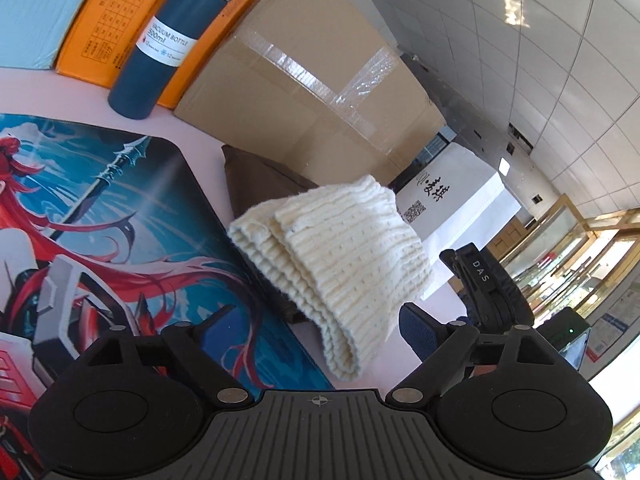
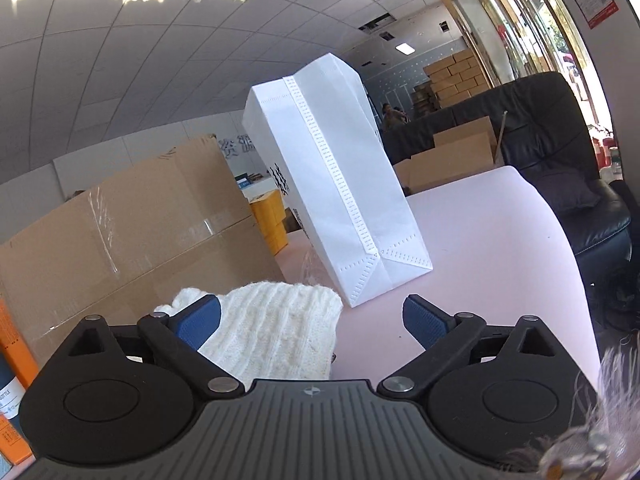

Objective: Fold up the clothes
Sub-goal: 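Carry the folded sweater with both grippers onto the pink table beside the bag, then open both grippers and withdraw from the folded sweater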

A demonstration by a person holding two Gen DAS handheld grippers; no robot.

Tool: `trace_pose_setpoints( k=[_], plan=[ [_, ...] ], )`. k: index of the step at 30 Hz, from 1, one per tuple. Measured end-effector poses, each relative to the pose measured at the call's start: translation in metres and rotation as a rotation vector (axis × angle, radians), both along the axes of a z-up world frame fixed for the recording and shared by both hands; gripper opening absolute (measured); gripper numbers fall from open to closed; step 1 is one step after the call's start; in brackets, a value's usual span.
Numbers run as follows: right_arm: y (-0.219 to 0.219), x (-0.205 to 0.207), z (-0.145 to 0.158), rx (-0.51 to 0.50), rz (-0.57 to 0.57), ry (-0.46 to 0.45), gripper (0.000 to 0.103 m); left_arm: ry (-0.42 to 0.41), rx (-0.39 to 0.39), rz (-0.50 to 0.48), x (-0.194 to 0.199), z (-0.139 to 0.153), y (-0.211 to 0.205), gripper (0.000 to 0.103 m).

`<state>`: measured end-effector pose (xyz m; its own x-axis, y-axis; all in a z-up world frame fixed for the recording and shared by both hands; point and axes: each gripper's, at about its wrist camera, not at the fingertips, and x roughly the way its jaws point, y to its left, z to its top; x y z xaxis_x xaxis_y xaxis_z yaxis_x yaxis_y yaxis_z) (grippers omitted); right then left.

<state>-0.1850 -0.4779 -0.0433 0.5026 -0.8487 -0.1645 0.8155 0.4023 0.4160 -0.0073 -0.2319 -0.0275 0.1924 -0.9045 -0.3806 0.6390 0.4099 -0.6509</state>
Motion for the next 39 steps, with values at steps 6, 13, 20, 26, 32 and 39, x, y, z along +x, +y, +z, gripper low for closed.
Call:
trace_pose_setpoints(
  k=[6,13,20,26,32,39],
  plan=[
    [0.079,0.004,0.02,0.01,0.186,0.029,0.103,-0.224,0.036,0.13,0.001,0.015,0.041,0.102],
    [0.176,0.036,0.023,0.117,0.375,0.148,0.103,-0.54,0.072,0.168,0.005,0.017,0.09,0.103],
    [0.227,0.065,0.009,0.162,0.304,0.25,0.103,-0.677,0.091,0.24,0.011,0.015,0.112,0.103],
    [0.232,0.077,-0.002,0.182,0.199,0.321,0.103,-0.66,0.134,0.295,0.024,0.011,0.117,0.103],
    [0.229,0.087,-0.006,0.217,0.157,0.366,0.103,-0.665,0.188,0.279,0.028,0.003,0.111,0.103],
    [0.227,0.083,-0.008,0.237,0.175,0.331,0.103,-0.672,0.204,0.276,0.027,0.002,0.11,0.103]
  ],
)
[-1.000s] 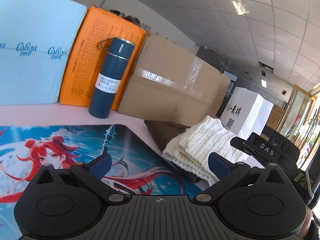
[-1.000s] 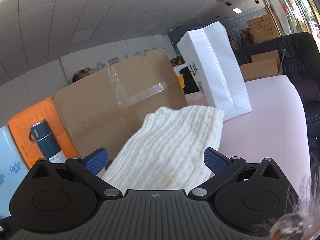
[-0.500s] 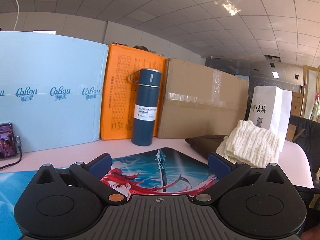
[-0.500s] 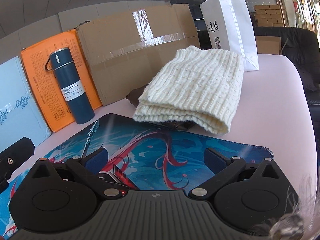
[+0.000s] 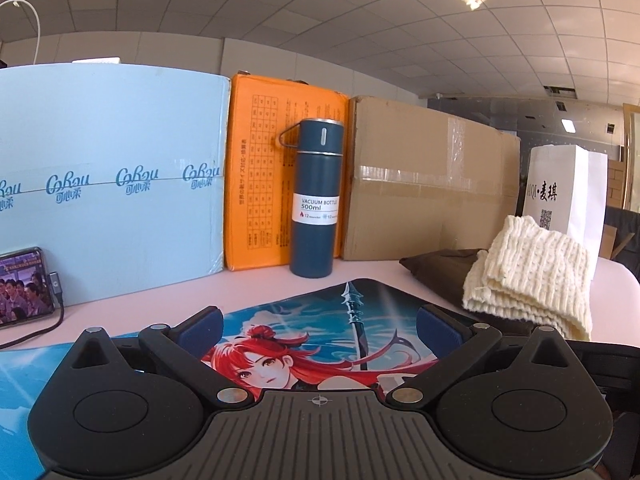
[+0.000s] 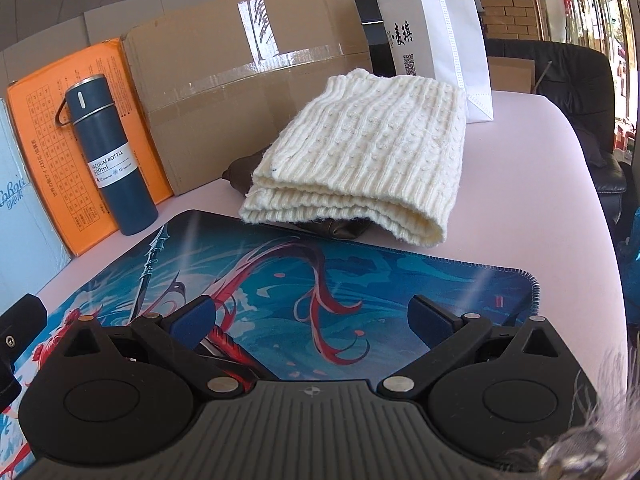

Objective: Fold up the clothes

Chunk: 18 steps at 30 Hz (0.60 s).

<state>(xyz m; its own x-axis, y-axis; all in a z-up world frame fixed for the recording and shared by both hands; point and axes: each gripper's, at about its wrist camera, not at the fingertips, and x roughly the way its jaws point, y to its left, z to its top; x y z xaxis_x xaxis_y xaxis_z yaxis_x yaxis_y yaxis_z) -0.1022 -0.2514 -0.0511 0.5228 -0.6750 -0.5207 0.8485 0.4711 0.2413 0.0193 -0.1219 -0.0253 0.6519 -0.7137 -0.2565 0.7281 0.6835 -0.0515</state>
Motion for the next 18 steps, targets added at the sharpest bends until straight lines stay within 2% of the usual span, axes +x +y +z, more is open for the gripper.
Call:
trace_pose_setpoints(
  k=[6,18],
  plan=[
    [-0.0003,0.0,0.0,0.009,0.001,0.0,0.103,-0.04,0.02,-0.013,-0.0057,0.0007,-0.0034,0.103],
    [-0.0026,-0.0006,-0.0012,0.024,0.005,-0.007,0.103,-0.054,0.038,-0.021,-0.0079,0.0015,-0.0058,0.103]
  ],
)
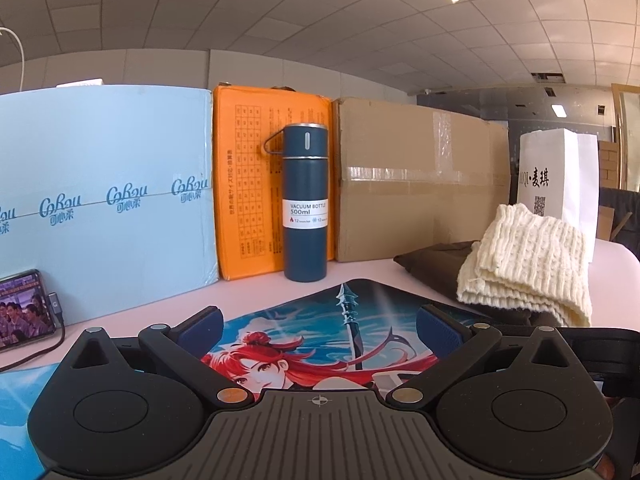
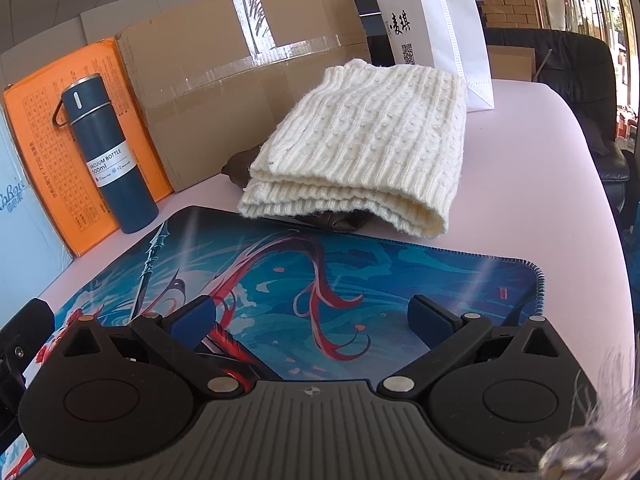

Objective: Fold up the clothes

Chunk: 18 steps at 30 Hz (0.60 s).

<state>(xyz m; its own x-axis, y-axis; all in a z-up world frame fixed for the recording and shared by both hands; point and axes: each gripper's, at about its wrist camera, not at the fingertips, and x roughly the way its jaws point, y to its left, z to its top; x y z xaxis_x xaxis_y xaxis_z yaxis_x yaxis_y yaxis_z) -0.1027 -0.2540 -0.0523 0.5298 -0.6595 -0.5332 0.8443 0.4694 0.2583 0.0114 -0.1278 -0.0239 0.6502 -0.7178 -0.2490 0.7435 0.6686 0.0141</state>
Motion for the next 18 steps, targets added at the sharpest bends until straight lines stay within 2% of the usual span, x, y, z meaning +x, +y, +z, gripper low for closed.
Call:
trace_pose_setpoints(
  k=[18],
  plan=[
    [0.0004,0.0019,0.0,0.002,0.015,0.004,0.103,-0.002,0.009,-0.014,-0.0007,-0.0012,-0.0009,0.103]
  ],
)
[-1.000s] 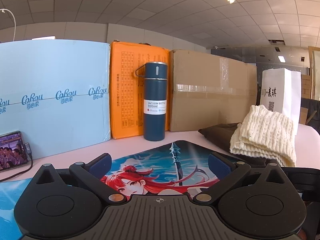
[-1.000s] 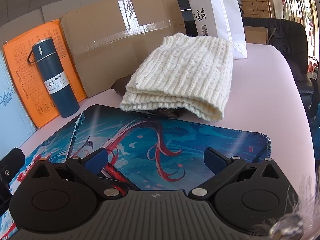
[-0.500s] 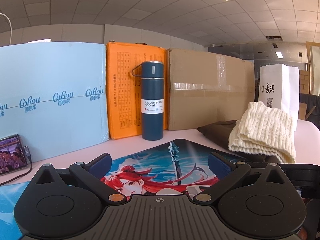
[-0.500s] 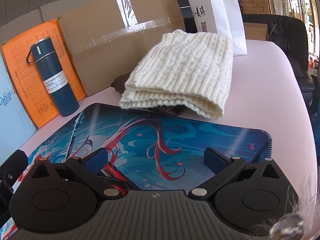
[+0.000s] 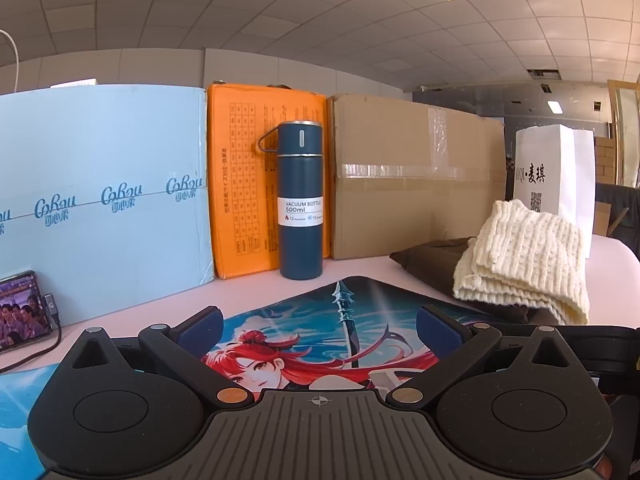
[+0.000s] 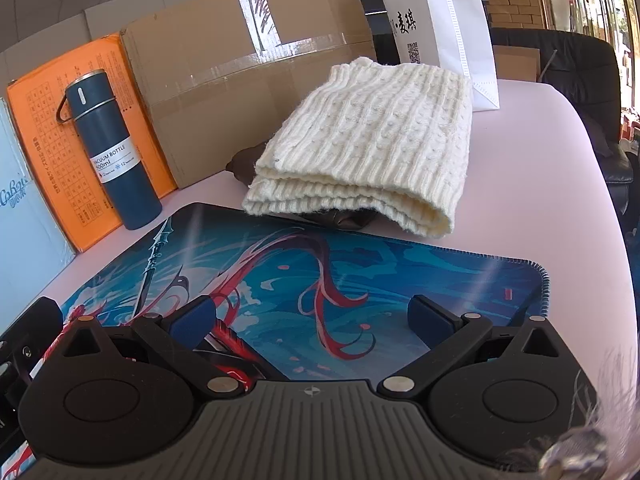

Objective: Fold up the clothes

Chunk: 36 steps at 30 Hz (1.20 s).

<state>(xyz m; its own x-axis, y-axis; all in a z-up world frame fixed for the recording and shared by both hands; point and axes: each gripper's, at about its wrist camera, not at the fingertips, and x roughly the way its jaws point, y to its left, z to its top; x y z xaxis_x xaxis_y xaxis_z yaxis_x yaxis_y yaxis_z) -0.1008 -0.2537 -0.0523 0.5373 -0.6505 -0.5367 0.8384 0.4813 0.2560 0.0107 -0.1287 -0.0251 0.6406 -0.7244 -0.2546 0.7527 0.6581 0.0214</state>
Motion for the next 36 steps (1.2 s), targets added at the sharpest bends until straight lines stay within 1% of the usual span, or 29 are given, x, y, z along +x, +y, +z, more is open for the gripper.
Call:
trace_pose_setpoints(
  k=[5,11,17,20,22,26,36],
  plan=[
    [-0.001,-0.001,0.0,0.001,-0.005,-0.007,0.103,-0.01,-0.002,0.004,-0.001,0.0,0.001,0.103],
    [0.0,-0.004,0.0,0.004,-0.015,-0.016,0.103,-0.045,-0.007,0.02,-0.006,0.001,0.002,0.103],
    [0.0,-0.004,0.0,0.004,-0.019,-0.018,0.103,-0.089,-0.07,0.053,-0.012,0.004,0.01,0.103],
    [0.0,-0.003,0.0,0.003,-0.019,-0.014,0.103,-0.111,-0.065,0.053,-0.015,0.005,0.008,0.103],
    [0.0,-0.003,0.0,0.003,-0.019,-0.013,0.103,-0.113,-0.055,0.054,-0.016,0.005,0.007,0.103],
    [-0.001,-0.003,0.0,0.003,-0.019,-0.011,0.103,-0.103,-0.063,0.078,-0.013,0.005,0.008,0.103],
    [-0.001,-0.003,0.0,0.004,-0.019,-0.013,0.103,-0.1,-0.06,0.076,-0.013,0.004,0.008,0.103]
  ],
)
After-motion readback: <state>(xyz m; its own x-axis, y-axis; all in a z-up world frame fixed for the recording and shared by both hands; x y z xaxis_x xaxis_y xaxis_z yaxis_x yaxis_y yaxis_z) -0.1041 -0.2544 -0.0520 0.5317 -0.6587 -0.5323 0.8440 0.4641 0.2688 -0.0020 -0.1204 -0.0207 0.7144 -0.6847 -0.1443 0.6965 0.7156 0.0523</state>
